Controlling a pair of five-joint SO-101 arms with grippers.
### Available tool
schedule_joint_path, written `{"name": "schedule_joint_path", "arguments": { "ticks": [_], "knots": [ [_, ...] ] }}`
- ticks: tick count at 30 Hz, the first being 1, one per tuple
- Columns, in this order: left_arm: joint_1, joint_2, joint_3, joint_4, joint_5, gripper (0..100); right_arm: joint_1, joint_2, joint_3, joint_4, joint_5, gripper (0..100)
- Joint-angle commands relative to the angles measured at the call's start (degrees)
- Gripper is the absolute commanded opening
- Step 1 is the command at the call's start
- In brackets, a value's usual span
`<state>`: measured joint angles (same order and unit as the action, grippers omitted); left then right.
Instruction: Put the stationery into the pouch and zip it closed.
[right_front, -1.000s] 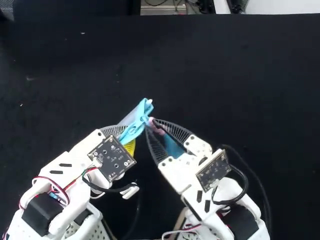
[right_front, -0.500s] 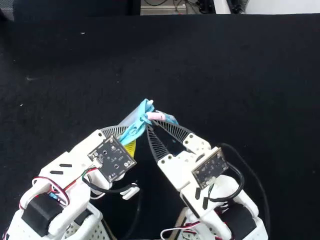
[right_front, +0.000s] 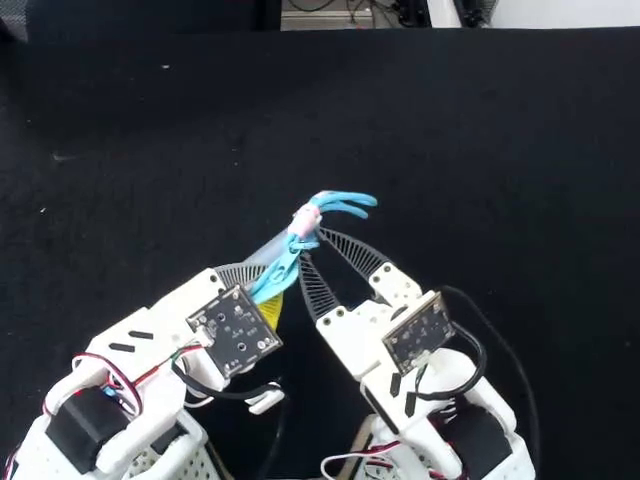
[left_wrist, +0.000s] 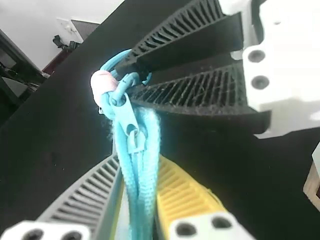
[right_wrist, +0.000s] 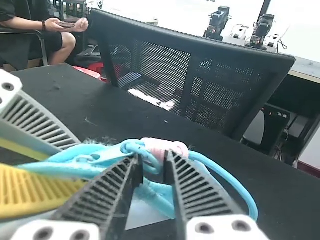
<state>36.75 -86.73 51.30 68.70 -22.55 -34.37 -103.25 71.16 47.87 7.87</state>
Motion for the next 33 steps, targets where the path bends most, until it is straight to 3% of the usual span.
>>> {"name": "schedule_joint_path", "arguments": {
  "ticks": [1,24,33],
  "knots": [
    [1.8,0.0,-0.22,0.35,0.35,3,0.79,-7.96,-0.4,-0.7,0.44,1.0],
    [1.8,-0.44,-0.31,0.62,0.18,3,2.81,-7.25,-0.04,-0.35,-0.09,1.1],
    [1.8,-0.44,-0.31,0.62,0.26,3,11.78,-3.47,-0.4,-4.04,-6.51,1.1]
  ]
}}
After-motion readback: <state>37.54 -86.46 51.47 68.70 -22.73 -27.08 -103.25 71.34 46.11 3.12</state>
